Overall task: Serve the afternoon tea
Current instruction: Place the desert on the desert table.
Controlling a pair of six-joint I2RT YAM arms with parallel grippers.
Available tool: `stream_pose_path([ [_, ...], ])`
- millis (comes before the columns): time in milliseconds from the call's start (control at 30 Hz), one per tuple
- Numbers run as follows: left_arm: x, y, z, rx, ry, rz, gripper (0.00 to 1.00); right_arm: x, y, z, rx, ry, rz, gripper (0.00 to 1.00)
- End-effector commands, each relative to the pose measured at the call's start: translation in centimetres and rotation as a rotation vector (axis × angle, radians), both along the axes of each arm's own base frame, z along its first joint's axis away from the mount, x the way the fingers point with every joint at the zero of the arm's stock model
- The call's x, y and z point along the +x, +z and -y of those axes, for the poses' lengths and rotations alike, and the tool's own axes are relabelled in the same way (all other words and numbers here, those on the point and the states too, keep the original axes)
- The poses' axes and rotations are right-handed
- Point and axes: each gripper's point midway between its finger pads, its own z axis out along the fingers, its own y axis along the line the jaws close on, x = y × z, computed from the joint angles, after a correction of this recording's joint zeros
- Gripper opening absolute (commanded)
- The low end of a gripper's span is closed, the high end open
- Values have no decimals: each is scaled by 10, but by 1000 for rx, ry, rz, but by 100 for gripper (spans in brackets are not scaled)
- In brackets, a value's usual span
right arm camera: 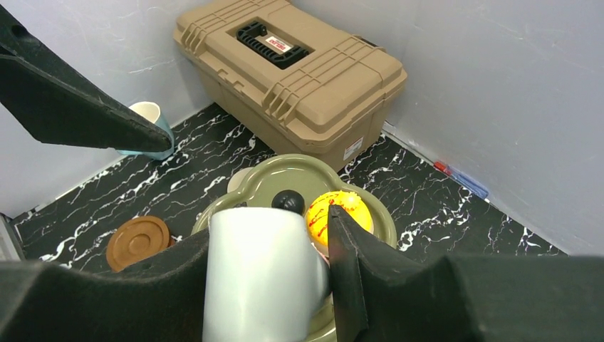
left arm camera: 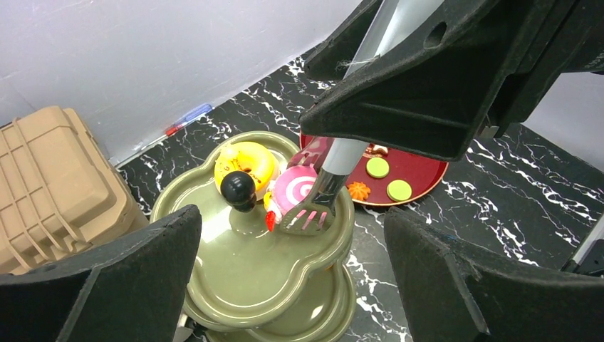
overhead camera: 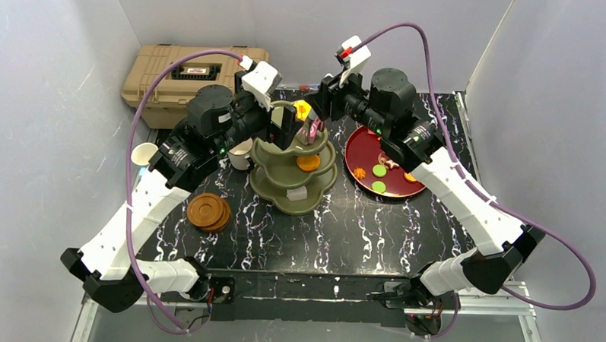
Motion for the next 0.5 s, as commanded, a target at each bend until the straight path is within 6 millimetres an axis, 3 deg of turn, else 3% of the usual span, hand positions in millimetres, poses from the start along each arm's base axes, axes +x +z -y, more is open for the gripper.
stream_pose_path([
  [0,-8,10,-4,-23,-14,27,98,-1,38,3,71,-13,98,46],
  [233,-10,-1,-2,-14,-33,10,98,-4,45,6,86,-14,113,55],
  [467,-12,3,0,-27,-44,13,98,-6,46,8,88,-14,117,59],
])
